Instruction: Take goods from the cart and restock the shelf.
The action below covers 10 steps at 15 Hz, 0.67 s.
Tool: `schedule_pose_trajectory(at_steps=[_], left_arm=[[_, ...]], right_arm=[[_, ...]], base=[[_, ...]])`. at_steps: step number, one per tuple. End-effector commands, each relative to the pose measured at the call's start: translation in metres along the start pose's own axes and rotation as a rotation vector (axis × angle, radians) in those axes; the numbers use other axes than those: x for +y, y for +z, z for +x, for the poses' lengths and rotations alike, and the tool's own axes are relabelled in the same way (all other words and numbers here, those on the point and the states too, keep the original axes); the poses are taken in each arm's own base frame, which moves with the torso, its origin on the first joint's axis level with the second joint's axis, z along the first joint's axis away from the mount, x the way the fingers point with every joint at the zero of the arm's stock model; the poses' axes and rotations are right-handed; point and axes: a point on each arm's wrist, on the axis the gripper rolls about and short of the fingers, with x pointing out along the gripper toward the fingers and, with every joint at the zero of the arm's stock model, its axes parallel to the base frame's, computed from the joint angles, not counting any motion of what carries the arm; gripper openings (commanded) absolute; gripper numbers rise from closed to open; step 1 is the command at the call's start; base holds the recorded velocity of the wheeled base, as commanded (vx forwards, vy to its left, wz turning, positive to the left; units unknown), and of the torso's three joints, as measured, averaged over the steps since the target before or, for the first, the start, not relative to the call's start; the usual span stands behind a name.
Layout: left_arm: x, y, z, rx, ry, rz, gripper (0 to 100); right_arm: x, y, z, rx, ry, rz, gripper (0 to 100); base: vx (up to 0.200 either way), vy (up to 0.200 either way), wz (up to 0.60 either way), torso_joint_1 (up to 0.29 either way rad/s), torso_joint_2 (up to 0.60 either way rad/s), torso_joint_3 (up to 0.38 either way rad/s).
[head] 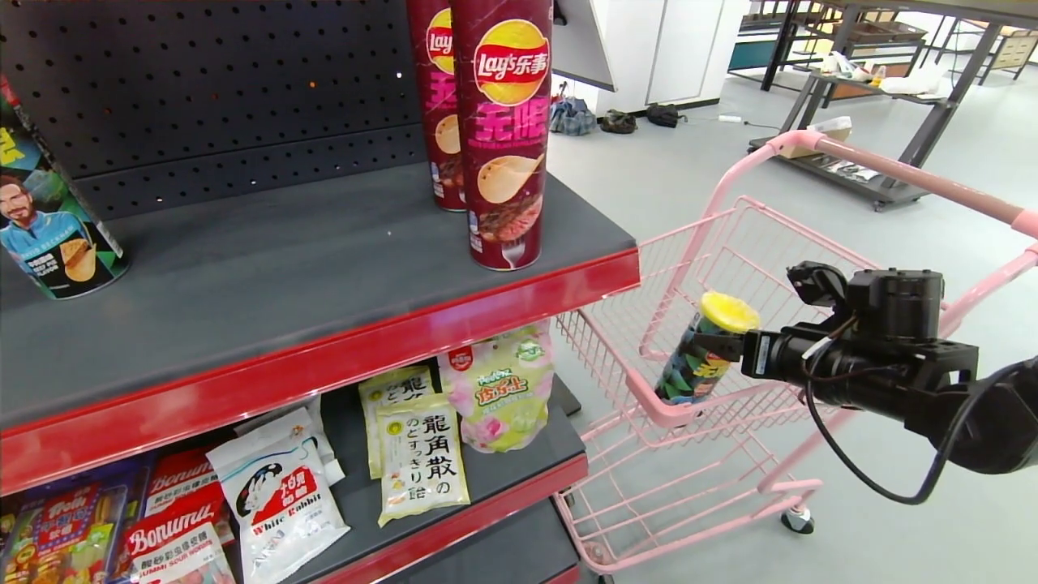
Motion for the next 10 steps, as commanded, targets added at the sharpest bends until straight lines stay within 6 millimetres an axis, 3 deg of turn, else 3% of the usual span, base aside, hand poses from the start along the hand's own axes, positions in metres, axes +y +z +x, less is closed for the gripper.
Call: schedule_pose_trajectory(at_steps=[1, 10], left_arm=[[0.000, 0.000, 0.000, 0.001, 0.000, 0.000, 100], [0.000, 0.000, 0.000, 0.001, 0.000, 0.000, 100]], right_arm=[[-0.001, -0.004, 0.011, 0.018, 0.003, 0.002, 100], [-0.001, -0.002, 0.039, 0.020, 0.011, -0.001, 100]], base=[[0.000, 0.000, 0.00, 0.000, 0.00, 0.000], [0.000, 0.000, 0.00, 0.000, 0.00, 0.000]])
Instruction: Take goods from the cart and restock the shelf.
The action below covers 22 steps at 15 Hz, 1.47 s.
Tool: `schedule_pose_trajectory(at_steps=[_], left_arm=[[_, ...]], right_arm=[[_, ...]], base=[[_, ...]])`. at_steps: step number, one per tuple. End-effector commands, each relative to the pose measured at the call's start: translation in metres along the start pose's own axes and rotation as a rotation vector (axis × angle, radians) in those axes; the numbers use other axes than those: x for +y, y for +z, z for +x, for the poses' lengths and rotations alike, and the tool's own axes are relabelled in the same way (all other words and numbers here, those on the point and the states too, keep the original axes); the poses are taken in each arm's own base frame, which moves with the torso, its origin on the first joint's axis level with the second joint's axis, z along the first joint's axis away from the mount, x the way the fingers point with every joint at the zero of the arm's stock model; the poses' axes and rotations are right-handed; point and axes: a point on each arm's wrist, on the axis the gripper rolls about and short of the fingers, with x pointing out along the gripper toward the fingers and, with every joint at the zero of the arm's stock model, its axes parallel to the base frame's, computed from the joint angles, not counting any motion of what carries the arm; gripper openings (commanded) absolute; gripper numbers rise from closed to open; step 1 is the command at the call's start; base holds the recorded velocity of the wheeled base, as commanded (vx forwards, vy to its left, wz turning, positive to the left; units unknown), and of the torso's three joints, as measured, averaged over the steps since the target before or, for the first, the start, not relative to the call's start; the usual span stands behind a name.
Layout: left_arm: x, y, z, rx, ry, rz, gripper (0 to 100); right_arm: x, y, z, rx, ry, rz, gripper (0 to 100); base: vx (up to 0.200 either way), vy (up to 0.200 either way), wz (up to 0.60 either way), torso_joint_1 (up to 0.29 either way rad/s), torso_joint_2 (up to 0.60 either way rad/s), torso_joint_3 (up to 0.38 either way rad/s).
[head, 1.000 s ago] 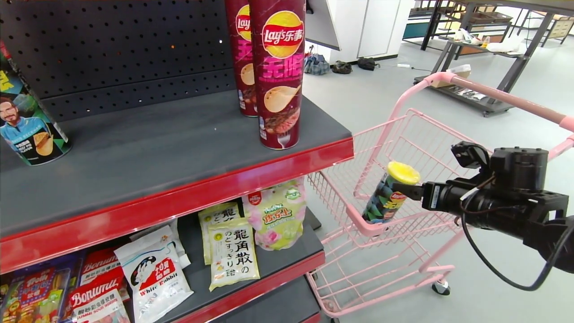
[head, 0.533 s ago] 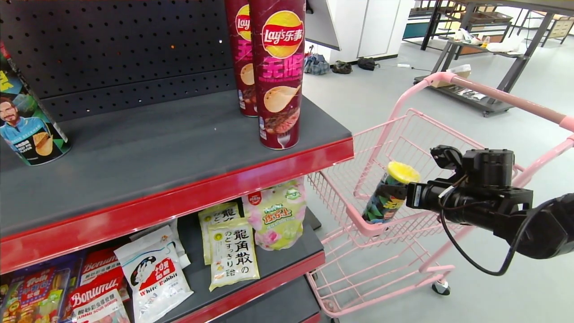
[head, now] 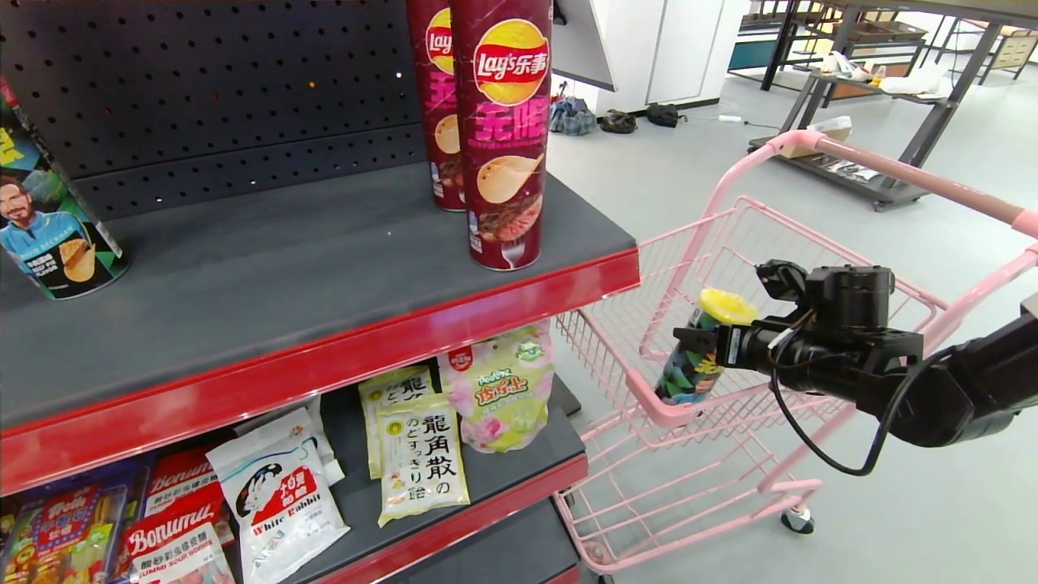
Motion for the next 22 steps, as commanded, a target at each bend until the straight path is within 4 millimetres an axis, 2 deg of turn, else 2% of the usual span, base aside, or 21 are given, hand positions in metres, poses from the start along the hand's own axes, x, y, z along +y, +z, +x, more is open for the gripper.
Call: schedule_pose_trajectory(at_steps=[1, 2, 7, 9, 10, 13, 14, 15, 16, 18, 19, 20, 21, 22], left_arm=[[0.000, 0.000, 0.000, 0.001, 0.000, 0.000, 100], [0.000, 0.000, 0.000, 0.001, 0.000, 0.000, 100], [0.000, 0.000, 0.000, 0.001, 0.000, 0.000, 100], [0.000, 0.000, 0.000, 0.001, 0.000, 0.000, 100], [0.000, 0.000, 0.000, 0.001, 0.000, 0.000, 100], [0.000, 0.000, 0.000, 0.001, 0.000, 0.000, 100], [0.000, 0.000, 0.000, 0.001, -0.001, 0.000, 100], [0.000, 0.000, 0.000, 0.001, 0.000, 0.000, 100], [0.000, 0.000, 0.000, 0.001, 0.000, 0.000, 100], [0.000, 0.000, 0.000, 0.001, -0.001, 0.000, 100], [0.000, 0.000, 0.000, 0.001, -0.001, 0.000, 100], [0.000, 0.000, 0.000, 0.001, -0.001, 0.002, 100], [0.000, 0.000, 0.000, 0.001, -0.001, 0.000, 100], [0.000, 0.000, 0.000, 0.001, -0.001, 0.000, 100]], right_arm=[[-0.001, -0.003, 0.004, 0.010, -0.002, 0.001, 100], [-0.001, -0.007, 0.008, -0.008, 0.005, -0.003, 0], [-0.002, -0.008, 0.015, -0.022, 0.008, -0.005, 0], [-0.001, 0.003, 0.009, -0.066, 0.013, -0.021, 0], [0.001, 0.014, 0.003, -0.099, 0.016, -0.032, 0], [0.007, 0.090, -0.033, -0.300, -0.004, -0.167, 0], [0.012, 0.116, -0.052, -0.360, -0.015, -0.188, 0], [0.014, 0.131, -0.068, -0.387, -0.032, -0.200, 0], [0.021, 0.148, -0.101, -0.412, -0.098, -0.211, 0], [0.035, 0.154, -0.159, -0.415, -0.146, -0.208, 0], [0.040, 0.148, -0.188, -0.414, -0.134, -0.210, 0], [0.040, 0.131, -0.217, -0.372, -0.142, -0.215, 0], [0.045, 0.109, -0.251, -0.329, -0.129, -0.225, 0], [0.047, 0.087, -0.276, -0.284, -0.127, -0.220, 0]], base=[[0.000, 0.000, 0.00, 0.000, 0.00, 0.000], [0.000, 0.000, 0.00, 0.000, 0.00, 0.000], [0.000, 0.000, 0.00, 0.000, 0.00, 0.000], [0.000, 0.000, 0.00, 0.000, 0.00, 0.000], [0.000, 0.000, 0.00, 0.000, 0.00, 0.000], [0.000, 0.000, 0.00, 0.000, 0.00, 0.000], [0.000, 0.000, 0.00, 0.000, 0.00, 0.000], [0.000, 0.000, 0.00, 0.000, 0.00, 0.000], [0.000, 0.000, 0.00, 0.000, 0.00, 0.000], [0.000, 0.000, 0.00, 0.000, 0.00, 0.000], [0.000, 0.000, 0.00, 0.000, 0.00, 0.000], [0.000, 0.000, 0.00, 0.000, 0.00, 0.000], [0.000, 0.000, 0.00, 0.000, 0.00, 0.000], [0.000, 0.000, 0.00, 0.000, 0.00, 0.000]])
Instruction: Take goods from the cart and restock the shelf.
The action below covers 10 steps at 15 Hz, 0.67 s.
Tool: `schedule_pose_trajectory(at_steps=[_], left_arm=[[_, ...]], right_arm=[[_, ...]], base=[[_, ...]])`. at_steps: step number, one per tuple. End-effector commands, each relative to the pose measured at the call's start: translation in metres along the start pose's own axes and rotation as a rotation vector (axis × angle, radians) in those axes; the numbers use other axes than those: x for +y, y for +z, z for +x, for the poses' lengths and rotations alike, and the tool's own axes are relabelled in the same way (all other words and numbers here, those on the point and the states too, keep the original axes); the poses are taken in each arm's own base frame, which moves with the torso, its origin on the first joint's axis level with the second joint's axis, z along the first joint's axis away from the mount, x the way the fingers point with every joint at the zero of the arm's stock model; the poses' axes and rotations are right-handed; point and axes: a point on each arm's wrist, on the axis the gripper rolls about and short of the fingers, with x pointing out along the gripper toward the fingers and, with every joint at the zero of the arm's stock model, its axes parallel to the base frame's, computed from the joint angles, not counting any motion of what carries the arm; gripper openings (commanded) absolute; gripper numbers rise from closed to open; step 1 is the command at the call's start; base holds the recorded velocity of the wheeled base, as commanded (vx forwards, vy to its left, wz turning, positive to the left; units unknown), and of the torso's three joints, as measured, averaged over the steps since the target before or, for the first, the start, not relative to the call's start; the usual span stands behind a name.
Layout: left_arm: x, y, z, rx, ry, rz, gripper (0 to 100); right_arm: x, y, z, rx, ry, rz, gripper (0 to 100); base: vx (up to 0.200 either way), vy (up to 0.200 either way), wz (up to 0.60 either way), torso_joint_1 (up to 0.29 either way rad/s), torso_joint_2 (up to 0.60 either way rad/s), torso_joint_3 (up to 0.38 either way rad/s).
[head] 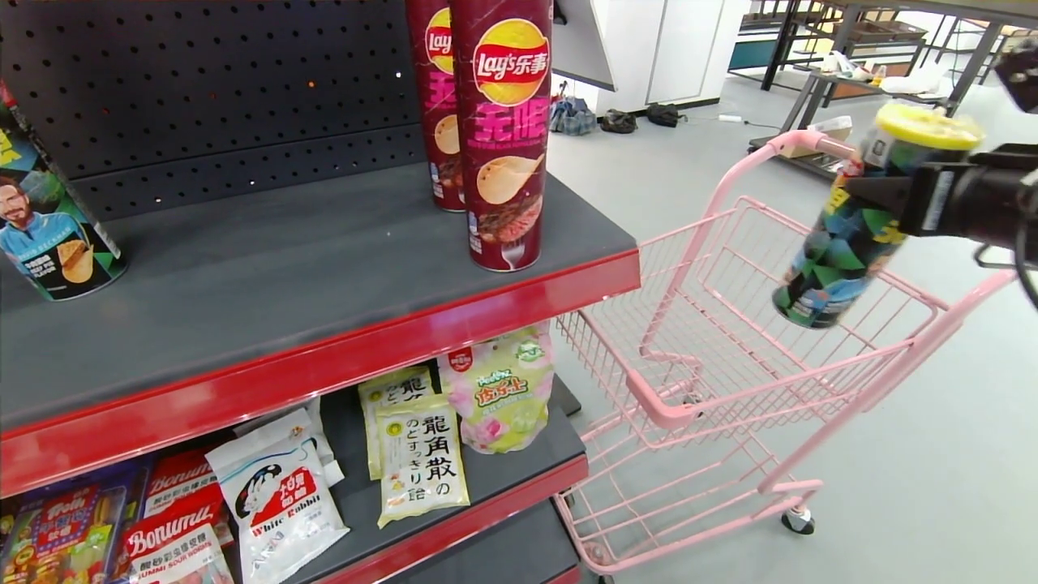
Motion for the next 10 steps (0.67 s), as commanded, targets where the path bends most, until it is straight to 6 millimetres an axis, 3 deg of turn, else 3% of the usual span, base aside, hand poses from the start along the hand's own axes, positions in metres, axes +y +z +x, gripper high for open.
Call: schedule_pose_trajectory(at_steps=[1, 3, 5, 7, 10], left_arm=[[0.000, 0.000, 0.000, 0.001, 0.000, 0.001, 100], [0.000, 0.000, 0.000, 0.001, 0.000, 0.001, 100], [0.000, 0.000, 0.000, 0.001, 0.000, 0.000, 100], [0.000, 0.000, 0.000, 0.001, 0.000, 0.001, 100], [0.000, 0.000, 0.000, 0.001, -0.002, 0.003, 100]], right_arm=[[0.006, -0.023, -0.119, 0.016, 0.007, -0.016, 0], [0.008, -0.064, -0.171, 0.025, 0.002, -0.016, 0], [0.010, -0.091, -0.197, -0.007, -0.002, -0.018, 0], [0.011, -0.105, -0.213, -0.006, -0.005, -0.018, 0], [0.012, -0.104, -0.217, -0.013, -0.006, -0.020, 0]], base=[[0.000, 0.000, 0.00, 0.000, 0.00, 0.000], [0.000, 0.000, 0.00, 0.000, 0.00, 0.000], [0.000, 0.000, 0.00, 0.000, 0.00, 0.000], [0.000, 0.000, 0.00, 0.000, 0.00, 0.000], [0.000, 0.000, 0.00, 0.044, -0.16, -0.112]])
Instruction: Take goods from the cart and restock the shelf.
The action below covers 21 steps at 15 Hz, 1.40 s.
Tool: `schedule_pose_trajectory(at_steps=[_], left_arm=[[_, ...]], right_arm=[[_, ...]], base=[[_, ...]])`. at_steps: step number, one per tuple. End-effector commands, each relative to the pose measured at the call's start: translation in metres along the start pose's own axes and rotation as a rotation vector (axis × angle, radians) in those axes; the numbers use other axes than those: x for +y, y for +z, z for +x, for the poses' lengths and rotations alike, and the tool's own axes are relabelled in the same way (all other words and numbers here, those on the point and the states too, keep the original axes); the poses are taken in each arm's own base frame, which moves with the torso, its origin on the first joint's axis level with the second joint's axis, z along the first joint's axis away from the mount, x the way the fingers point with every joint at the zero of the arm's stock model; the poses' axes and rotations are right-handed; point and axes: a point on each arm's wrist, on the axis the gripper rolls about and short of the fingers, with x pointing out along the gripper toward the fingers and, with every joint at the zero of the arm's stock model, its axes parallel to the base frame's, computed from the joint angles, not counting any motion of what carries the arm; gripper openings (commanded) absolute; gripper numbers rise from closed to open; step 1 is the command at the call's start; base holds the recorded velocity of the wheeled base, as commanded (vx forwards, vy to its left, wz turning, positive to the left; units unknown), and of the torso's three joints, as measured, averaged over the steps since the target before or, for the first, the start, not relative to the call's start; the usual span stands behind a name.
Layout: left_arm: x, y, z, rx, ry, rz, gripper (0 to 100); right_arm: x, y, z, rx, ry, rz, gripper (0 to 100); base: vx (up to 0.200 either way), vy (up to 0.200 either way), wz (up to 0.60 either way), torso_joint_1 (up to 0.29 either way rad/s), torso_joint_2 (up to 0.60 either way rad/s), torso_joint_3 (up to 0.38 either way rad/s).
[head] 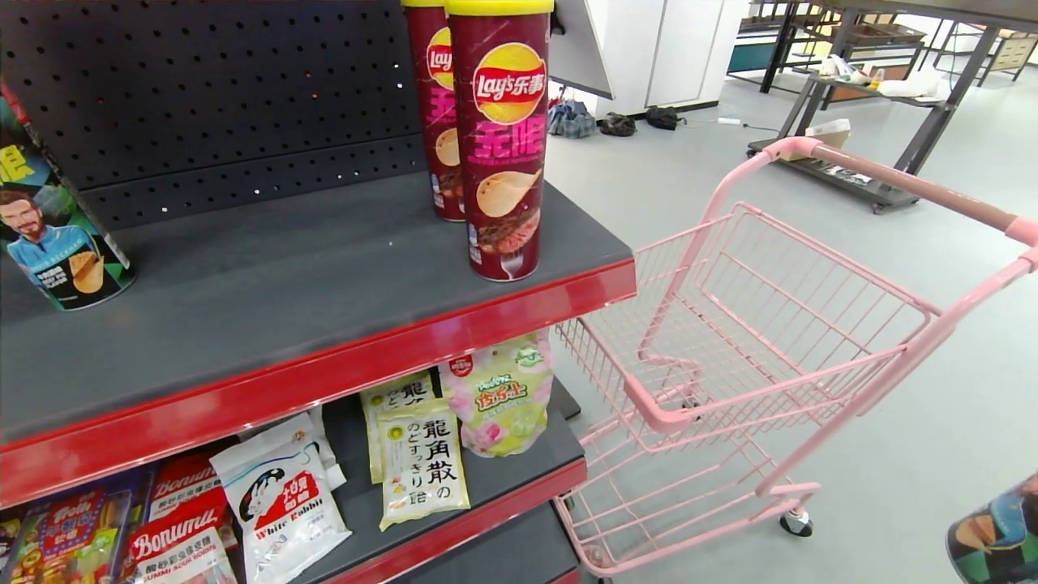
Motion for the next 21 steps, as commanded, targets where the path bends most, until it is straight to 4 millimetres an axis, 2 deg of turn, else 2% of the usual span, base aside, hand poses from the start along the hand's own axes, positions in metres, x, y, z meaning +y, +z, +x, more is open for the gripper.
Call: schedule_pose_trajectory(at_steps=[1, 4, 7, 9, 13, 16, 19, 21], left_arm=[[0.000, 0.000, 0.000, 0.001, 0.000, 0.001, 100], [0.000, 0.000, 0.000, 0.001, 0.002, 0.001, 100], [0.000, 0.000, 0.000, 0.001, 0.002, 0.001, 100], [0.000, 0.000, 0.000, 0.001, 0.002, 0.001, 100], [0.000, 0.000, 0.000, 0.001, 0.002, -0.001, 100], [0.000, 0.000, 0.000, 0.001, 0.002, -0.001, 100], [0.000, 0.000, 0.000, 0.001, 0.002, -0.001, 100], [0.000, 0.000, 0.000, 0.001, 0.002, -0.001, 100]], right_arm=[[0.001, -0.004, -0.012, -0.048, -0.001, -0.002, 0], [0.000, 0.001, -0.008, -0.043, 0.005, -0.023, 0], [-0.001, 0.018, 0.005, -0.019, 0.014, -0.028, 0], [-0.002, 0.032, 0.022, -0.012, 0.017, -0.029, 0], [-0.003, 0.045, 0.049, -0.014, 0.037, -0.030, 0], [-0.004, 0.050, 0.057, 0.004, 0.034, -0.030, 0], [-0.004, 0.045, 0.056, 0.017, 0.025, -0.042, 0], [-0.004, 0.041, 0.058, 0.033, 0.028, -0.041, 0]], base=[[0.000, 0.000, 0.00, 0.110, -0.42, -0.286], [0.000, 0.000, 0.00, 0.159, -0.50, -0.346], [0.000, 0.000, 0.00, 0.189, -0.56, -0.373], [0.000, 0.000, 0.00, 0.210, -0.60, -0.386], [0.000, 0.000, 0.00, 0.201, -0.51, -0.323], [0.000, 0.000, 0.00, 0.162, -0.39, -0.233], [0.000, 0.000, 0.00, 0.019, -0.05, -0.027], [0.000, 0.000, 0.60, 0.010, -0.01, -0.002]])
